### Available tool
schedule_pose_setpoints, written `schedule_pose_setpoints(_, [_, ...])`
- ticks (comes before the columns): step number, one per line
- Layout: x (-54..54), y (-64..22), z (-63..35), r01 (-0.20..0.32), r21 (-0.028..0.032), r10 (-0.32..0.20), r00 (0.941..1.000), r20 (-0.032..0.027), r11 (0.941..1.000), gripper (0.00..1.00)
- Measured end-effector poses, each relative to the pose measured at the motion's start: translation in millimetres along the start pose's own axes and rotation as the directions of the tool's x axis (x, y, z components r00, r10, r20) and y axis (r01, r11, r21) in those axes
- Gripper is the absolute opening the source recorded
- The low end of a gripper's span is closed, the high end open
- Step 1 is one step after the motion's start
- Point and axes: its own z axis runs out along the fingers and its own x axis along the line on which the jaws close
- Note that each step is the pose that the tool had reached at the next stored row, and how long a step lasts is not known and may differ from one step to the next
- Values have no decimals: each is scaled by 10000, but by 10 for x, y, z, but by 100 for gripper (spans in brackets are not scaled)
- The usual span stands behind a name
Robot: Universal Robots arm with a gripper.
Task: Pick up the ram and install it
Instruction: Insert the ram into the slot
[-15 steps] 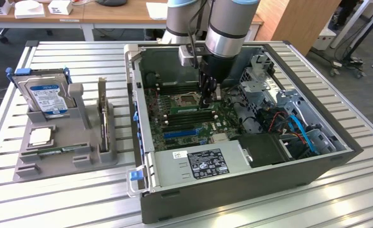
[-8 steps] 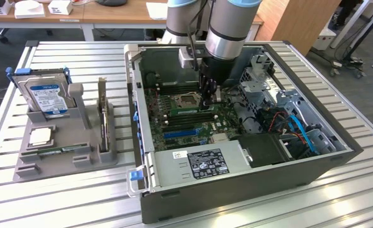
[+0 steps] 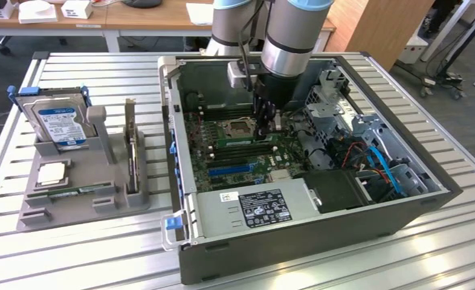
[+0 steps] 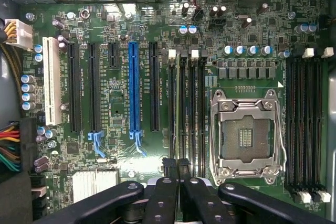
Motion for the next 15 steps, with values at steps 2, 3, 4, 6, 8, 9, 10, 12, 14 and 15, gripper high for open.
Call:
schedule_pose_setpoints(2, [-1,-1,12,0,2,0,10000,6,10000,12])
schedule_pose_setpoints(3, [0,-1,17,0,1,0,10000,3,10000,12])
schedule_pose_setpoints(4, [0,0,24,0,0,0,10000,2,10000,12])
schedule_pose_setpoints(6, [0,-1,35,0,0,0,10000,2,10000,12])
schedule_pose_setpoints(8, [0,-1,44,0,0,0,10000,2,10000,12])
schedule_pose_setpoints(9, [1,-1,48,0,1,0,10000,1,10000,12])
schedule_pose_setpoints(10, [1,-1,50,0,0,0,10000,0,10000,12])
schedule_pose_setpoints(12, [1,-1,50,0,-1,0,10000,0,10000,12])
schedule_pose_setpoints(14, [0,-1,51,0,0,0,10000,1,10000,12])
schedule_pose_setpoints(15, [0,-1,52,0,1,0,10000,2,10000,12])
